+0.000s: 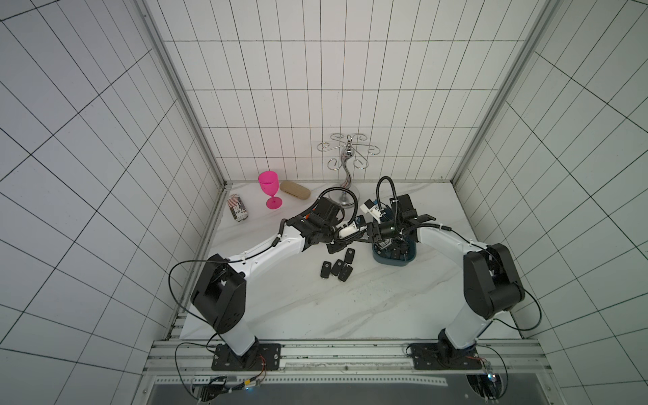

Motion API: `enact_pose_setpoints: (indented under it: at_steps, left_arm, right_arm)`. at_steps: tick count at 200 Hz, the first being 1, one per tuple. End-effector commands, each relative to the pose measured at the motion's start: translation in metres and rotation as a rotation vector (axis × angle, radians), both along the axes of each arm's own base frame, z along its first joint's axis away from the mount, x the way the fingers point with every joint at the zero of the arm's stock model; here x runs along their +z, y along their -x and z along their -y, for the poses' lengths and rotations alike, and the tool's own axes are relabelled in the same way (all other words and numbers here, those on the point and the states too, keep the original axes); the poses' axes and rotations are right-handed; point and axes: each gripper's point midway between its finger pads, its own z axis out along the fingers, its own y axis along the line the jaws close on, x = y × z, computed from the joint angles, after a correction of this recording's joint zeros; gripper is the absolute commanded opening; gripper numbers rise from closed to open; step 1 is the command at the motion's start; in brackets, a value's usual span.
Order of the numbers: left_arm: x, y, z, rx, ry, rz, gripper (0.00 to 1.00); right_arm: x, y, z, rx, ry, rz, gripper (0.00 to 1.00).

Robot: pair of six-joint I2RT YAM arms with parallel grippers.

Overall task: Place the car key into the storage box
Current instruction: Place the car key in the storage box.

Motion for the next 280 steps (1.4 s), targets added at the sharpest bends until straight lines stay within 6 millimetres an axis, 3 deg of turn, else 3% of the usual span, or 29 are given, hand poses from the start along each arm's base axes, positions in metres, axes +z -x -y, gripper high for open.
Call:
enact_pose_setpoints:
  at_steps: [1, 31, 47, 59, 80, 83, 86, 129, 162, 188, 214, 239, 280]
  left_arm:
    - [0.005, 0.002, 0.020, -0.052, 0.018, 0.028, 0.21]
    - [-0.005, -0.003, 0.026, -0.043, 0.000, 0.024, 0.23]
    - [-0.011, -0.011, 0.030, -0.022, -0.009, 0.023, 0.30]
    - [-0.014, -0.018, 0.033, -0.004, -0.012, 0.018, 0.45]
    - [-0.011, -0.026, 0.039, 0.031, 0.005, 0.003, 0.80]
    - [-0.011, -0.026, 0.041, 0.033, 0.009, 0.002, 0.95]
    - [-0.010, -0.027, 0.041, 0.035, 0.012, 0.003, 0.98]
    - [0.020, -0.038, 0.032, 0.125, 0.070, 0.106, 0.98]
    - [0.034, -0.053, -0.001, 0.298, 0.075, 0.248, 0.99]
    - [0.023, -0.064, -0.040, 0.432, 0.032, 0.250, 0.98]
    - [0.012, -0.058, -0.074, 0.497, 0.052, 0.044, 0.98]
    - [0.001, -0.044, -0.099, 0.487, 0.030, -0.041, 0.99]
    - [-0.032, -0.008, -0.126, 0.457, -0.092, -0.067, 0.98]
  right_arm:
    - [0.015, -0.002, -0.007, 0.034, -0.020, 0.050, 0.38]
    - [0.015, 0.001, -0.008, 0.051, -0.023, 0.046, 0.18]
    - [0.015, 0.001, -0.007, 0.051, -0.010, 0.059, 0.11]
    - [0.016, 0.001, -0.006, 0.051, 0.006, 0.081, 0.09]
    - [0.012, -0.001, -0.001, 0.037, 0.057, 0.123, 0.07]
    - [0.011, -0.002, 0.000, 0.034, 0.064, 0.129, 0.07]
    - [0.010, -0.002, 0.001, 0.030, 0.072, 0.132, 0.07]
    - [-0.007, -0.030, 0.037, -0.080, 0.237, 0.212, 0.08]
    - [-0.022, -0.060, 0.085, -0.212, 0.424, 0.266, 0.08]
    - [-0.036, -0.074, 0.125, -0.312, 0.538, 0.264, 0.08]
    - [-0.053, -0.078, 0.152, -0.351, 0.685, 0.274, 0.08]
    - [-0.066, -0.079, 0.160, -0.345, 0.741, 0.255, 0.09]
    - [-0.082, -0.095, 0.159, -0.338, 0.761, 0.221, 0.10]
